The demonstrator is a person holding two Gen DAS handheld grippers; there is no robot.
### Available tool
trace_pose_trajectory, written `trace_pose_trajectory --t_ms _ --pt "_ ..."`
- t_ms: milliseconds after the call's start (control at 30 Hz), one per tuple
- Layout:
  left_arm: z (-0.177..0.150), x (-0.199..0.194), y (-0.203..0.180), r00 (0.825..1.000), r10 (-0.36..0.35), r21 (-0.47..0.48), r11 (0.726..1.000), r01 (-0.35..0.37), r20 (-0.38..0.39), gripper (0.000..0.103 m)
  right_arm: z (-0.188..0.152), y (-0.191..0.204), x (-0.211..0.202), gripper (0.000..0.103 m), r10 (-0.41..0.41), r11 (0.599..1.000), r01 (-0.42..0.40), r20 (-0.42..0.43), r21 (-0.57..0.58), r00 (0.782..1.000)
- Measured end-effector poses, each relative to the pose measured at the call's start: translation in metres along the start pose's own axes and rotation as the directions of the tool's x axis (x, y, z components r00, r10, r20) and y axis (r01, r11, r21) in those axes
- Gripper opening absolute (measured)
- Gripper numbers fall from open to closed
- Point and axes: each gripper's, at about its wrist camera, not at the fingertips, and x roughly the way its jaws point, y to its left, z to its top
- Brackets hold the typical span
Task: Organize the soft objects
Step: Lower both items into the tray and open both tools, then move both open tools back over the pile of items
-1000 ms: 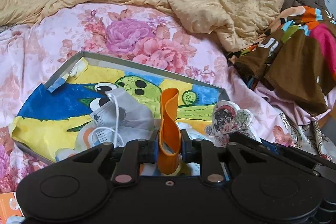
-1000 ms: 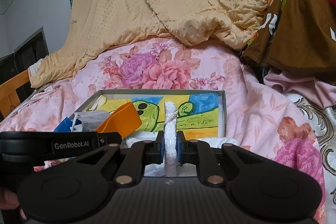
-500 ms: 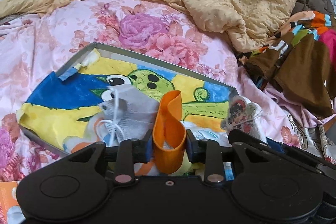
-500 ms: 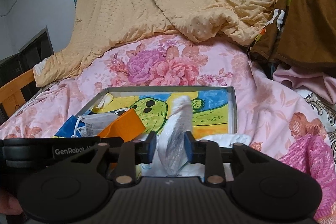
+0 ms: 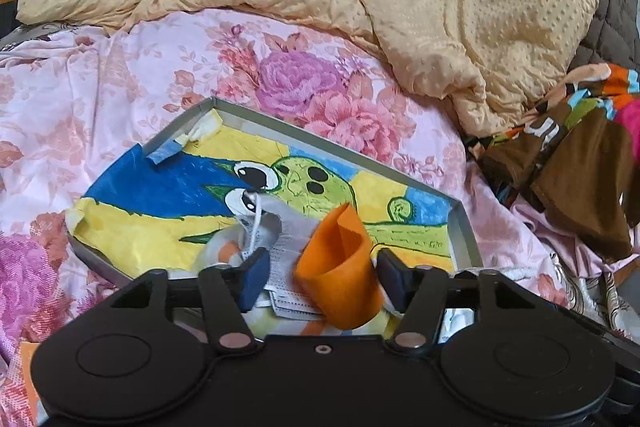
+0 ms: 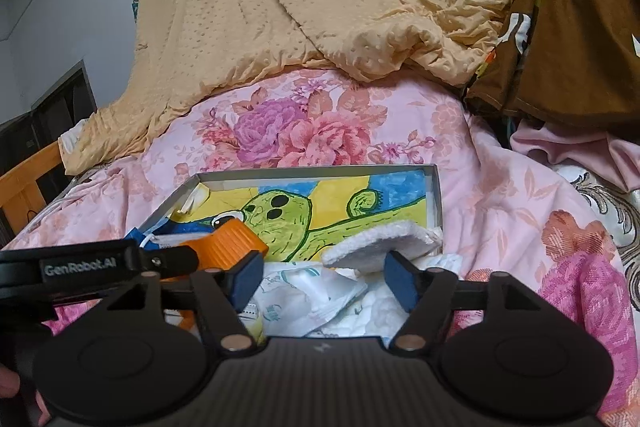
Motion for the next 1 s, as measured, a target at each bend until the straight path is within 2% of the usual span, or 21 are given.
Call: trace_pose_trajectory --t_ms 200,500,767,1000 --pt "0.004 -0.013 0.001 0.999 0.011 -0.006 1.0 -0.011 0.033 0.08 0.003 0.001 -0.007 0.086 -0.003 1.0 0.003 0.005 -0.009 1.0" --pt "0.007 -0.032 0.0 0.998 0.031 0.015 0.999 -0.032 0.058 0.087 0.01 0.005 -0.023 0.096 -0.016 0.999 0.017 0.009 -0.038 1.0" --pt "0.009 -0.06 0.0 0.993 0.067 0.021 0.997 -0.069 0.094 0.096 0.015 0.009 -0.051 0.103 -0.041 0.998 0.043 0.035 -0.054 0.999" --pt "0.001 -0.094 -0.001 0.991 0.076 0.028 0.996 -0.079 0.107 0.102 0.013 0.019 -0.085 0.103 -0.057 0.993 0.062 0.05 -0.101 0.997"
